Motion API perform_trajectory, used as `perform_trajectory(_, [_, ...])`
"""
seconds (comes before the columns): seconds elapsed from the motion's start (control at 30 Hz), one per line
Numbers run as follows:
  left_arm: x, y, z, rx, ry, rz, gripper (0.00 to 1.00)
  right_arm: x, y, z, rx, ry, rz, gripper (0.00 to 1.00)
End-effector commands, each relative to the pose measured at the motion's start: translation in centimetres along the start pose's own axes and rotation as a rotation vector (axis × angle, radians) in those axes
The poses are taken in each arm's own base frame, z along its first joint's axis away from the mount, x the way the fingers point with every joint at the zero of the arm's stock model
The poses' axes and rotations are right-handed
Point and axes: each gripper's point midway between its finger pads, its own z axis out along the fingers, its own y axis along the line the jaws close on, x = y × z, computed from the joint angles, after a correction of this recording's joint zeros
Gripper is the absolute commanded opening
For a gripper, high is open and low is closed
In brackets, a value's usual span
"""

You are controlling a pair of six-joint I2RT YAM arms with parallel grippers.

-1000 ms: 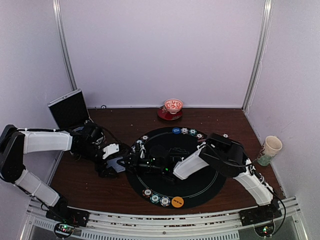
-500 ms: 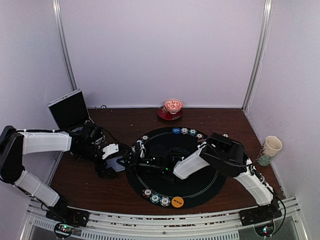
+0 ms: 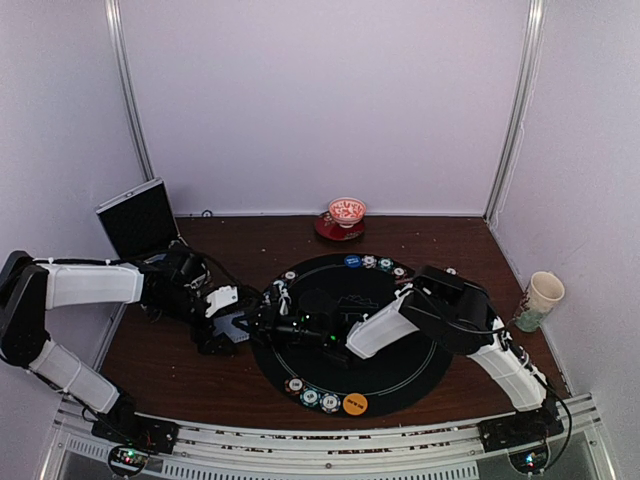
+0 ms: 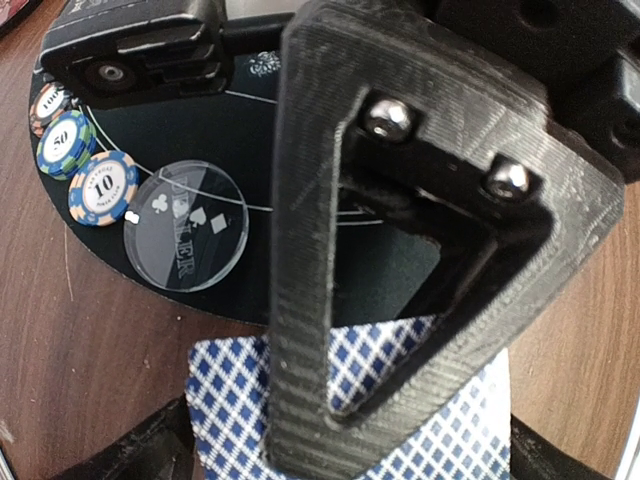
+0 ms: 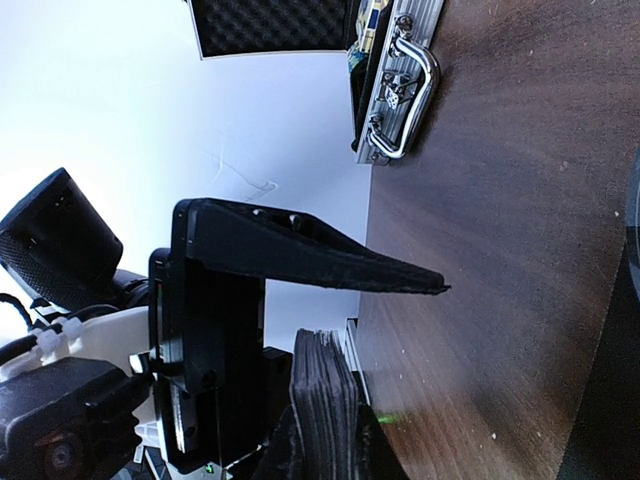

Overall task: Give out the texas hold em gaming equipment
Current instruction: Pass from the right arm to the left

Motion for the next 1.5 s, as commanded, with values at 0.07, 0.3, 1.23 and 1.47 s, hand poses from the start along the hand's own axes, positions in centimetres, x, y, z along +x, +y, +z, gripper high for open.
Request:
perform_trajectory(0.07, [-0.3, 0.3, 0.6, -0.003, -0.022, 0.002, 0.93, 0.1, 2.9, 0.3, -0.085, 0.001, -0.024, 0.0])
perform_trajectory(0.3, [-0.4, 0.3, 0.3, -0.017, -0.031, 0.004, 0.72, 0.1, 2.3, 0.3, -0.067, -0.002, -0.024, 0.0])
perform_trajectory(1.23, [-2.3, 0.3, -0.1, 0.001, -0.089, 0.027, 0.51, 0.1, 1.4, -1.8, 0.095, 0.024, -0.152, 0.47])
perform_trajectory(1.47, [-3.3, -0.4, 0.8, 0.04, -0.087, 0.066, 0.52, -0.5, 1.0, -2.4, 0.148, 0.024, -0.178, 0.48])
